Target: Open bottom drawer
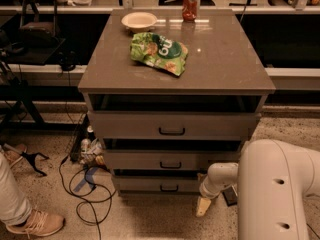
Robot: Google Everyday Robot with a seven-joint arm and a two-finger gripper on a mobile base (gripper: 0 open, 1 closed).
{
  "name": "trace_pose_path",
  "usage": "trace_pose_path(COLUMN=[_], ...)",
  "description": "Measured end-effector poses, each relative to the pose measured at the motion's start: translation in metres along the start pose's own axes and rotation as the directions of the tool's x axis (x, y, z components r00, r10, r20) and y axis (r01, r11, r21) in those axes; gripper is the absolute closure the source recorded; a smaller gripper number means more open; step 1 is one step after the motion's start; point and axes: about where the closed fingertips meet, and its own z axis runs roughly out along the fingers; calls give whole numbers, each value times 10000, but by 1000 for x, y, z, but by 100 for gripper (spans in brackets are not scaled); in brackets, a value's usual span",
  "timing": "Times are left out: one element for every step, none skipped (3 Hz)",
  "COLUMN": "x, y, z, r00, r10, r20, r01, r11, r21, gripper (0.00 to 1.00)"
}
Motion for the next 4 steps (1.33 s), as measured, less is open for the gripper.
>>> trace_pose_path(x=[3,4,2,3], y=[-11,-22,-30,-35], z=[18,38,59,60], r00=[9999,9996,9990,9995], r10=[7,43,118,119], r20=[160,273,441,307], r01=[-8,-39,-94,-104], r11=[9999,9999,9986,9987], r21=[108,-156,-529,-490], gripper=[0,0,0,18])
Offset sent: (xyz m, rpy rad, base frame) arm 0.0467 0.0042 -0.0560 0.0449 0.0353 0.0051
